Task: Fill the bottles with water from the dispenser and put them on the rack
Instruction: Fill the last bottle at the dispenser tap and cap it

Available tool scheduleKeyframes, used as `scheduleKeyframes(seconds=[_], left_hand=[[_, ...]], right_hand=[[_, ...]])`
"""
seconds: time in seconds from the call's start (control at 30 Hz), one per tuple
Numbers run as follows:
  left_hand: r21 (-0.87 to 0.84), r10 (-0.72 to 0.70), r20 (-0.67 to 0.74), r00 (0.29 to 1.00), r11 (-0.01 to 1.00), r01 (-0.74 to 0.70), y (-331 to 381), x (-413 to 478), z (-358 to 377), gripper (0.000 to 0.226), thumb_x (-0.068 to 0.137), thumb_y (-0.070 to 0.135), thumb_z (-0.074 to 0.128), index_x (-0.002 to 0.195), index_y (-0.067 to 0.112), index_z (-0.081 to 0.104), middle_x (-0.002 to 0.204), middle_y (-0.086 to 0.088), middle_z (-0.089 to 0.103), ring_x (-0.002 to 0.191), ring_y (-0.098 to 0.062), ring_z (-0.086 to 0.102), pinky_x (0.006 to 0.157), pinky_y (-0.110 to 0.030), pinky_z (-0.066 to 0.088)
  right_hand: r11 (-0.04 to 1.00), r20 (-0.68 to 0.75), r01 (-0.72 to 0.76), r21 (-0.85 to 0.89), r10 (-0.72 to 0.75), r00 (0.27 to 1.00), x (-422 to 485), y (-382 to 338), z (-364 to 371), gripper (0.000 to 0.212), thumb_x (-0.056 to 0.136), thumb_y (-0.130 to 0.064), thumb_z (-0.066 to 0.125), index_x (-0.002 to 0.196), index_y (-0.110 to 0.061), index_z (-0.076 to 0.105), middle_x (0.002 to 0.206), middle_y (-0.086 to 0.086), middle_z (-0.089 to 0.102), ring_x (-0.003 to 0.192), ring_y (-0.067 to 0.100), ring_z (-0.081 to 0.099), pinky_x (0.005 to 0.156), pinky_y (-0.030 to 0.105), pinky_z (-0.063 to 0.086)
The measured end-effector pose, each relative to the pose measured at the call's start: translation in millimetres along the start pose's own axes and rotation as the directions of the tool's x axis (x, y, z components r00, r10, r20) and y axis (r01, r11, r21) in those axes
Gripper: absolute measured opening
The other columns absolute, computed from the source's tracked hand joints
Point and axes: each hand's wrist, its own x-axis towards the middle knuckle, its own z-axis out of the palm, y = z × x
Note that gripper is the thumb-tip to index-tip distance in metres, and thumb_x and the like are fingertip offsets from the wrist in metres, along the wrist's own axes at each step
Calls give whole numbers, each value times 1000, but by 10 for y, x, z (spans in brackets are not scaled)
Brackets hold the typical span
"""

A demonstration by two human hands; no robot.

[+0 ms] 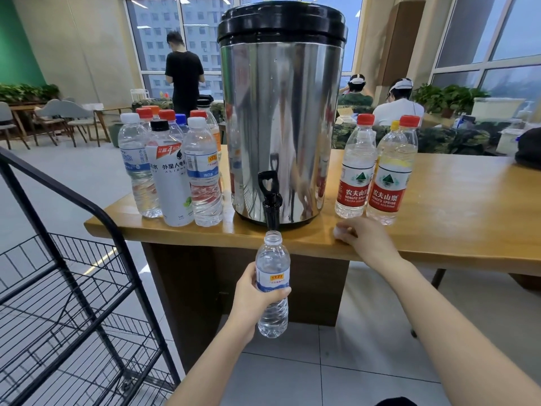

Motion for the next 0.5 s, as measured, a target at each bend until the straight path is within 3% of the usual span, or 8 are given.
scheduleKeyframes(seconds=[0.1,0.2,0.3,0.4,0.5], left_hand=[[11,-4,2,1000,1000,4,-19,-79,-24,64,66,7,89,118,24,58,110,5,69,103,-12,66,78,-22,56],[31,-2,18,1000,1000,1,-27,-195,-27,61,65,7,89,115,25,59,108,5,70,103,-12,67,83,-25,58],[48,2,41,999,999,-4,-1,-336,-4,59,66,10,89,114,28,60,108,8,71,102,-10,67,85,-26,58],[41,17,77,997,999,-20,74,-470,28,57,66,10,89,112,30,62,103,12,72,97,-4,68,76,-19,57],[31,49,137,989,998,-54,171,-590,64,56,66,10,89,113,28,63,101,13,73,96,-1,68,74,-17,55]], right_hand=[[998,-2,25,51,-25,1000,-17,0,4,35,95,-29,60,128,-18,61,124,4,63,114,21,58,95,34,46],[990,18,96,106,-99,995,-68,-13,-7,32,96,-25,58,127,-20,62,122,3,63,113,20,56,93,30,44],[928,12,156,339,-169,985,-205,-171,-137,28,96,-29,57,122,-33,62,117,-6,62,107,7,55,89,24,43],[823,49,302,481,-369,928,-403,-474,-416,29,95,-24,56,121,-38,62,115,-17,63,110,-3,54,91,16,43],[774,135,407,486,-527,839,-552,-703,-636,31,96,-19,56,124,-28,63,117,-15,62,114,6,56,94,21,46]])
